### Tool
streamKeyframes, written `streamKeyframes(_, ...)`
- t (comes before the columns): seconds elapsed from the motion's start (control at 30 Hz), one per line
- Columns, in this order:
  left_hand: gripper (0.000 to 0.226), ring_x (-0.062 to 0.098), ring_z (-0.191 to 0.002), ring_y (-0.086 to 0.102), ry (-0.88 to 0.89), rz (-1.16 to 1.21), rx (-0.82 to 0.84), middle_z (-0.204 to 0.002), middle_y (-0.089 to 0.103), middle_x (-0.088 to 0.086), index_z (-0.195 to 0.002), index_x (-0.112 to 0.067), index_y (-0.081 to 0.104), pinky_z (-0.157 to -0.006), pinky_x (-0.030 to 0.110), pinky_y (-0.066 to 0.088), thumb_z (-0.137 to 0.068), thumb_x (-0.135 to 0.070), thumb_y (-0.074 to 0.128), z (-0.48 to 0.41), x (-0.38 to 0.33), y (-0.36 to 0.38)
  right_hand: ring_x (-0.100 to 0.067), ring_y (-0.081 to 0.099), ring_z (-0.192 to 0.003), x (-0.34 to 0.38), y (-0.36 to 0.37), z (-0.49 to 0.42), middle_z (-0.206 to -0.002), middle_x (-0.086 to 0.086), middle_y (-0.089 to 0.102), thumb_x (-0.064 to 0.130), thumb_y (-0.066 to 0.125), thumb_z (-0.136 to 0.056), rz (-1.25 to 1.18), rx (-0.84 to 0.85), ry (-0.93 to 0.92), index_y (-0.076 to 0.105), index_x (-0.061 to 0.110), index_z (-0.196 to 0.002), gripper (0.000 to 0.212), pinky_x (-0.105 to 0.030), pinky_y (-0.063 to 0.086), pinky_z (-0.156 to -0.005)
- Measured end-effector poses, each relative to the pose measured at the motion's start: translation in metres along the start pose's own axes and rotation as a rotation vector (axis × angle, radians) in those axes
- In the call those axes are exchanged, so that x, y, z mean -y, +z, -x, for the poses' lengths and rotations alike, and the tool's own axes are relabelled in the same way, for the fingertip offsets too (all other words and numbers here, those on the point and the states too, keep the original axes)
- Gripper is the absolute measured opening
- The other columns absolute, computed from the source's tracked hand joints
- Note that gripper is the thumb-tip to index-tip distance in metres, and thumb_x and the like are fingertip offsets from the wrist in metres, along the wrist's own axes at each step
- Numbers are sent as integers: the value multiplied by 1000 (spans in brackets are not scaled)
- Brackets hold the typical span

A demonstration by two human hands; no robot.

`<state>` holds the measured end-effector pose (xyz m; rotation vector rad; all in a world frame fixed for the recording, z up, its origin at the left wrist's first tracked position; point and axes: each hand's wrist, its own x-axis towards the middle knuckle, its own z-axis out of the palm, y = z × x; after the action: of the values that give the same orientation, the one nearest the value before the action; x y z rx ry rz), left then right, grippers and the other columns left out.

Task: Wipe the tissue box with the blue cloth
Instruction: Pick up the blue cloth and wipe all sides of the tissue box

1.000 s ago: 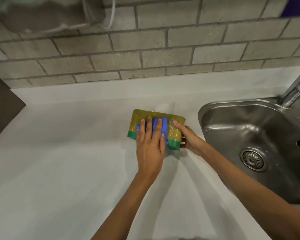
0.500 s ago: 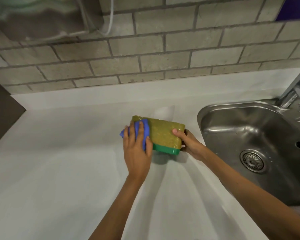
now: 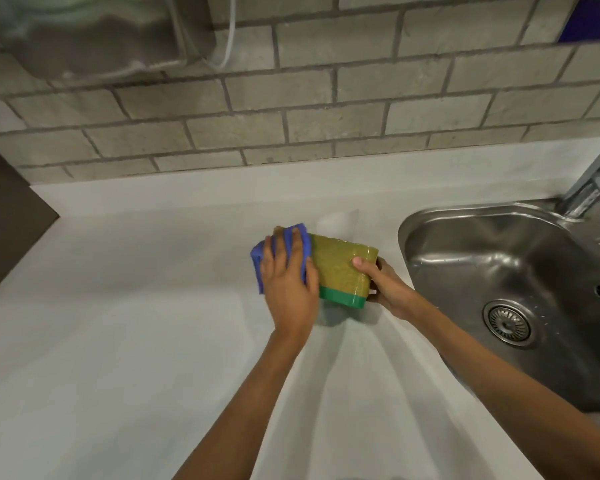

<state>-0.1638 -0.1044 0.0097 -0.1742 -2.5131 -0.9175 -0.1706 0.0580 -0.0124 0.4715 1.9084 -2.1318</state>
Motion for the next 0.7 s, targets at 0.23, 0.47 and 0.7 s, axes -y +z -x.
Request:
streamKeyframes(0.23,48,39,-136,38,202,-62,30,-144,45,18,-136,-8,48,-110,52,35,-91,-24,42,20,18,-2,-20,59,-104,1,-3,2,-134,-8,51,35,62,-81,-2,14,-11,34,13,-135,64,-32,52,-77)
streamKeyframes(0.47,49,36,-139,33,82,5,34,-147,42,18,-141,-9,41,-113,50,30,-94,-22,43,12,-5,7,-19,61,-104,0,1,7,-133,-5,53,46,63,-77,-44,-8,20,33,16,-135,72,-35,53,-81)
streamKeyframes(0.7,48,36,-131,46,318,-88,63,-138,54,15,-132,-10,54,-105,49,35,-88,-27,42,33,-22,14,-16,65,-96,9,1,17,-101,2,70,82,53,-45,-27,20,-6,59,24,-118,93,-31,55,-77)
